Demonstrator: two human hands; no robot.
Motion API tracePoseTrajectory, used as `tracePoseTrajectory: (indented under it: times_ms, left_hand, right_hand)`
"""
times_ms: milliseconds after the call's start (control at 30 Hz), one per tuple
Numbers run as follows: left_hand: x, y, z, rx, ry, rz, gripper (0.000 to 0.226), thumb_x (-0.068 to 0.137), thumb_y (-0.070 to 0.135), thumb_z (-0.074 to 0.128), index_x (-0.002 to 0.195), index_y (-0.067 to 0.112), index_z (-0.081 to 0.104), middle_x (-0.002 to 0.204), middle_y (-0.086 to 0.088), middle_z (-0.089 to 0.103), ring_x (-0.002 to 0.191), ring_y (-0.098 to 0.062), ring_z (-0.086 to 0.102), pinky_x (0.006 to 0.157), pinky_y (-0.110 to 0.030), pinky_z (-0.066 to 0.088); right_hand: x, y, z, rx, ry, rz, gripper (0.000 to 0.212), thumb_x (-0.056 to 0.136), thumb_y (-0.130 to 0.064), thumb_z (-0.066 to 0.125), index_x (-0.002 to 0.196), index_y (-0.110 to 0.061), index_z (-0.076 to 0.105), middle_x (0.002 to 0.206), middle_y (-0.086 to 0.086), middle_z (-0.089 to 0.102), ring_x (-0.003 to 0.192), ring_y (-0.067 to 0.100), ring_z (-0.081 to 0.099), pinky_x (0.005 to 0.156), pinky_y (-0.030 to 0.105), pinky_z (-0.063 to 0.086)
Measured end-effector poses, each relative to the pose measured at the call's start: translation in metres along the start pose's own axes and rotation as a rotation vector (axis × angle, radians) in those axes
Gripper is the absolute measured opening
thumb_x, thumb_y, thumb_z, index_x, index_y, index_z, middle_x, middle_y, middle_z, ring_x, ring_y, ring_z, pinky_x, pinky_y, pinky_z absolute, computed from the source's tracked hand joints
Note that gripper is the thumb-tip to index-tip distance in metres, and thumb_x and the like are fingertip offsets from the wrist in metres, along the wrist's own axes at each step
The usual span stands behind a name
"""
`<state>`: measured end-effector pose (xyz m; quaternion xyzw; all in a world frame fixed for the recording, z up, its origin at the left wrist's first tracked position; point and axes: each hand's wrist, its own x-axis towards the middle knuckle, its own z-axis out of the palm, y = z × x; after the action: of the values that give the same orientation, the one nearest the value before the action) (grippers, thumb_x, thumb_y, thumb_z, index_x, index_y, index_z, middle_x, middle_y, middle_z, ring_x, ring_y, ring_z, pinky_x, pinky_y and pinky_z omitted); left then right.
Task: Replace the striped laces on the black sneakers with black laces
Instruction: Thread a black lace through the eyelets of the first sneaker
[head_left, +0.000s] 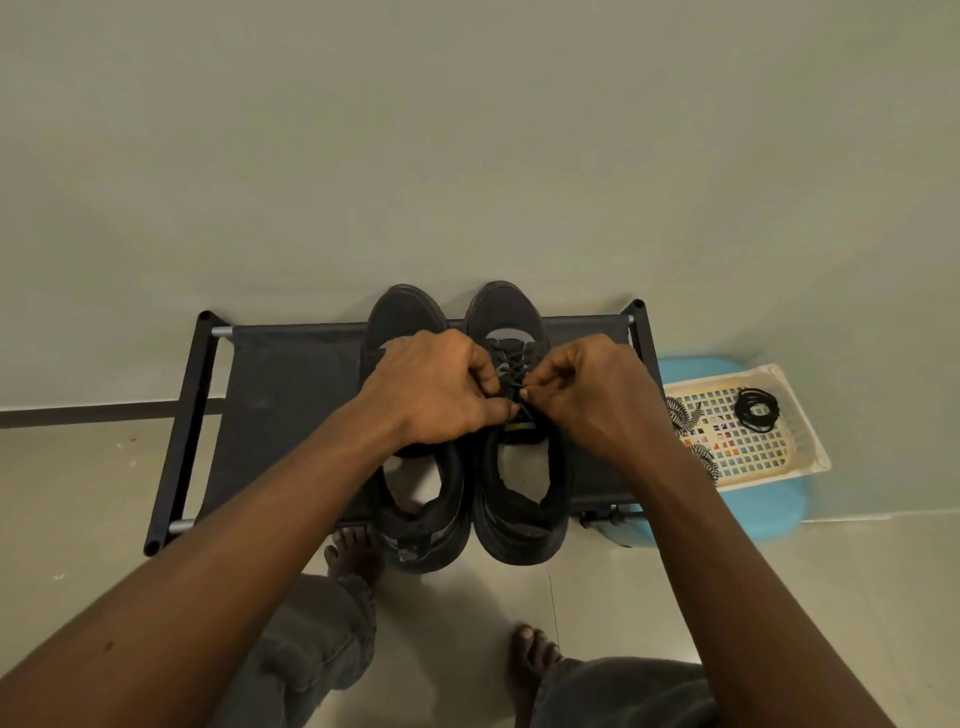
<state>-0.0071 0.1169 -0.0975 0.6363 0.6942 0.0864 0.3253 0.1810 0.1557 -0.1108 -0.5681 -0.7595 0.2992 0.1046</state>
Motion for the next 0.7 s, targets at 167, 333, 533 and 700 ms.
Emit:
tracePoseTrajectory:
  times_ms: [167,333,533,700]
  left_hand:
    - [0.001,-0.007,-0.003,-0.144,-0.027,-0.018,0.015,0.083,0.03,0.083,0.098,0.029,0.08,0.079,0.015,0.076,0.077,0.003,0.071,0.089,-0.032,0.06]
    - [0.003,-0.014,-0.001,-0.228,-0.035,-0.033,0.014,0.084,0.026,0.083,0.096,0.03,0.079,0.076,0.012,0.077,0.074,-0.001,0.073,0.088,-0.033,0.061]
    - [0.004,-0.017,-0.001,-0.281,-0.048,-0.032,0.019,0.082,0.029,0.086,0.099,0.029,0.077,0.074,0.009,0.077,0.075,-0.006,0.075,0.091,-0.036,0.06]
    - [0.004,-0.016,0.001,-0.275,-0.046,-0.025,0.021,0.081,0.033,0.088,0.098,0.03,0.077,0.075,0.01,0.077,0.073,-0.003,0.074,0.09,-0.036,0.06]
  right_hand:
    - [-0.001,-0.006,0.007,-0.086,0.013,-0.023,0.007,0.088,-0.031,0.076,0.083,-0.025,0.077,0.074,-0.008,0.07,0.074,0.014,0.067,0.07,0.031,0.056]
    - [-0.004,-0.014,0.01,-0.224,0.046,-0.09,0.007,0.089,-0.033,0.072,0.088,-0.027,0.077,0.084,-0.006,0.074,0.077,0.016,0.068,0.067,0.03,0.054]
    - [-0.008,-0.02,0.014,-0.313,0.083,-0.106,0.01,0.089,-0.032,0.068,0.085,-0.026,0.074,0.082,-0.007,0.07,0.071,0.015,0.062,0.06,0.026,0.042]
    - [-0.008,-0.019,0.022,-0.265,0.121,0.01,0.011,0.088,-0.035,0.066,0.087,-0.027,0.074,0.079,-0.007,0.07,0.071,0.018,0.065,0.059,0.027,0.043]
